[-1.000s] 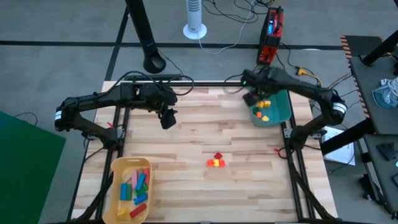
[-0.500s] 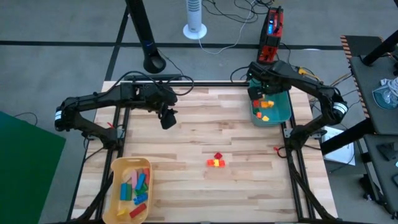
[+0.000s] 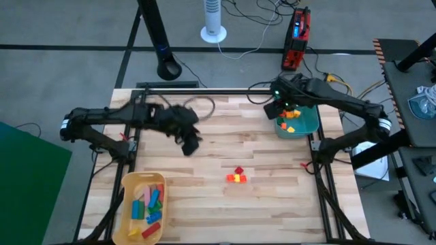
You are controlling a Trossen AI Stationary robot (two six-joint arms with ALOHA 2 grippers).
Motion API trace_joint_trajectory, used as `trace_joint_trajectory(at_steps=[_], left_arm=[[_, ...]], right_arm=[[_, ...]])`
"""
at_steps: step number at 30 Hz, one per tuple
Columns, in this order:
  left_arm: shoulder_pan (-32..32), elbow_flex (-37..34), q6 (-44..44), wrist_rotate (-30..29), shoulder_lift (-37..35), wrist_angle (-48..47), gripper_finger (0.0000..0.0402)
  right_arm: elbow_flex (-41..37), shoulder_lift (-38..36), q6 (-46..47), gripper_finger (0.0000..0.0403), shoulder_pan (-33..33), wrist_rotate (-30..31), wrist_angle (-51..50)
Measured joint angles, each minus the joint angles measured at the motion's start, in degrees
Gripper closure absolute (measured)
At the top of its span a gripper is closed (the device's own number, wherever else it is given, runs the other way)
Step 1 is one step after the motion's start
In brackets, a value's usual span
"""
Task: Sort blocks
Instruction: Put the orange 4-stud game piece into the green bin
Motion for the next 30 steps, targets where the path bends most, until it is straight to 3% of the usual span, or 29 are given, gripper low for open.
trace_joint_trajectory(at_steps=[6,10,16,24,30], left_arm=[[-11.38,0.00,-7.66,0.63,2.94,12.03,0.0248],[-16.16,0.02,-9.93,-3.00,7.29,16.18,0.0248],[-17.30,0.01,-12.58,-3.63,15.84,16.49,0.0248],[-17.30,0.00,-3.32,-3.65,27.21,18.94,0.0248],[-17.34,0.00,2.34,0.68,33.20,22.61,0.0238]], right_arm=[[0.00,-6.78,-4.19,0.0216,7.19,-0.69,4.08],[-0.02,-11.03,-5.21,0.0230,11.60,-0.72,5.22],[-0.02,-14.65,-5.70,0.0243,15.96,-0.63,8.12],[-0.02,-14.77,-5.03,0.0240,17.02,-0.57,9.12],[-0.09,-12.89,-3.03,0.0224,17.02,-0.55,9.18]])
